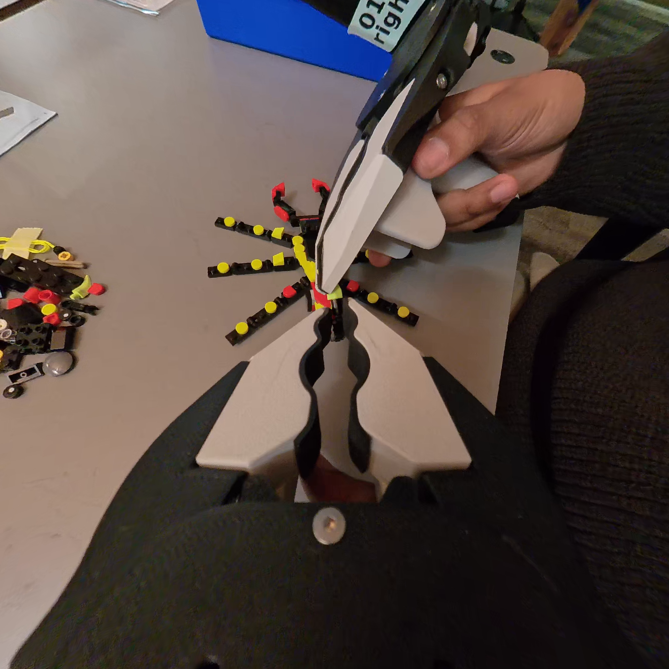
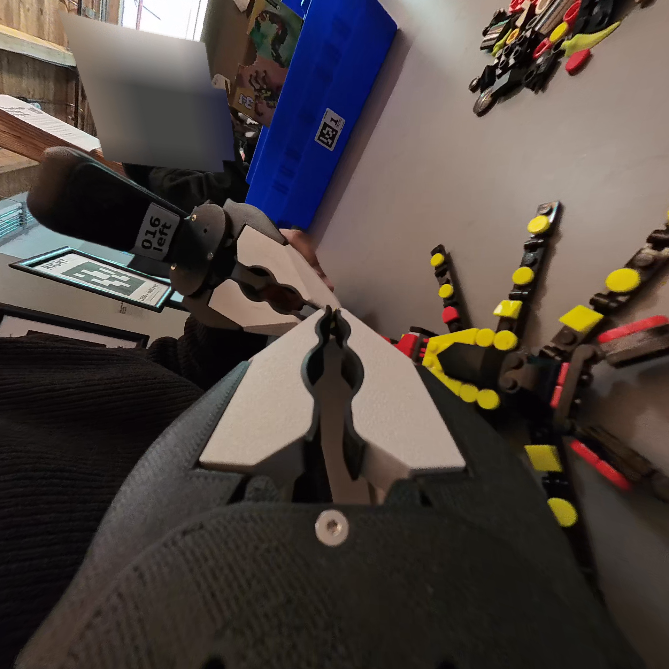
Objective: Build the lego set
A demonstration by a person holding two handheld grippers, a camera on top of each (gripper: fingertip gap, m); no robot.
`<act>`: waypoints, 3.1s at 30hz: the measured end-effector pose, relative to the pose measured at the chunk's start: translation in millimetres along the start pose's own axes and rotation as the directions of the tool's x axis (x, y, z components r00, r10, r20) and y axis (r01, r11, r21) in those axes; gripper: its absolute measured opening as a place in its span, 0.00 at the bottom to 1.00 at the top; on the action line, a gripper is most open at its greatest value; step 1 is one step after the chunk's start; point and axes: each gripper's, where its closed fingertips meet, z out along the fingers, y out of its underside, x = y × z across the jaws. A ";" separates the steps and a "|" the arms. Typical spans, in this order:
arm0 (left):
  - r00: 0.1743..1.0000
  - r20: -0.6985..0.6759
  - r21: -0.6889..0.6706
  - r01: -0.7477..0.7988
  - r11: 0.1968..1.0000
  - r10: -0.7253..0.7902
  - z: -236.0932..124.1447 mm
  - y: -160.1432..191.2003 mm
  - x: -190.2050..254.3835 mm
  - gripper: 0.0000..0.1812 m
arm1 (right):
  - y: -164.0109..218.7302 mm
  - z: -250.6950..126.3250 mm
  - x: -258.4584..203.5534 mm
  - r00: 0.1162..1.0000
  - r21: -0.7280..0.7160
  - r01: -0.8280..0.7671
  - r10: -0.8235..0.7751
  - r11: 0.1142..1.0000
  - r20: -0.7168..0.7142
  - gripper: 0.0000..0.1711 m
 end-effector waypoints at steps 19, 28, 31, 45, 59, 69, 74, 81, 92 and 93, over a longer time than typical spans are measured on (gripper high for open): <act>0.999 0.011 -0.029 0.041 0.999 -0.041 1.1 1.6 -1.1 0.02 | -3.8 -1.2 5.9 0.981 -0.010 0.126 -0.126 0.992 -0.144 0.00; 0.999 0.005 0.012 0.042 0.999 -0.042 -1.6 -5.5 -0.8 0.02 | -9.3 -4.2 1.1 0.999 0.058 -0.014 0.016 0.998 -0.035 0.00; 0.999 0.002 0.028 0.053 0.998 -0.053 -2.9 -7.9 -1.8 0.02 | -11.3 -4.2 1.3 0.999 0.073 -0.005 0.009 0.997 -0.049 0.00; 1.000 -0.017 -0.027 0.022 0.999 -0.022 0.8 2.2 2.0 0.00 | -23.6 -18.2 34.0 0.807 -0.036 0.370 -0.340 0.928 -0.483 0.00; 0.994 0.039 0.139 0.099 0.985 -0.106 -9.8 -15.7 -16.8 0.04 | -44.9 -29.6 0.1 0.921 0.165 0.316 -0.260 0.934 -0.291 0.00; 0.993 -0.053 0.233 0.115 0.966 -0.106 -15.5 -28.5 -5.6 0.19 | -36.3 -15.9 -18.7 0.979 0.201 0.199 -0.183 0.959 -0.095 0.00; 0.998 -0.040 0.244 0.060 0.968 -0.052 -13.7 -31.2 0.4 0.18 | -32.6 -10.7 -25.5 0.987 0.201 0.162 -0.159 0.966 -0.034 0.00; 0.999 0.008 0.250 0.030 0.968 -0.034 -17.2 -32.6 -5.9 0.03 | -29.3 -7.7 -29.0 0.989 0.196 0.142 -0.145 0.970 0.000 0.00; 1.000 0.008 0.288 -0.001 0.958 -0.001 -25.3 -40.4 -3.9 0.02 | -27.6 -6.0 -36.9 0.991 0.210 0.090 -0.109 0.974 0.081 0.08; 1.000 0.011 0.292 -0.009 0.956 0.006 -25.6 -41.2 -3.3 0.02 | -27.4 -5.8 -37.2 0.991 0.209 0.081 -0.102 0.975 0.089 0.08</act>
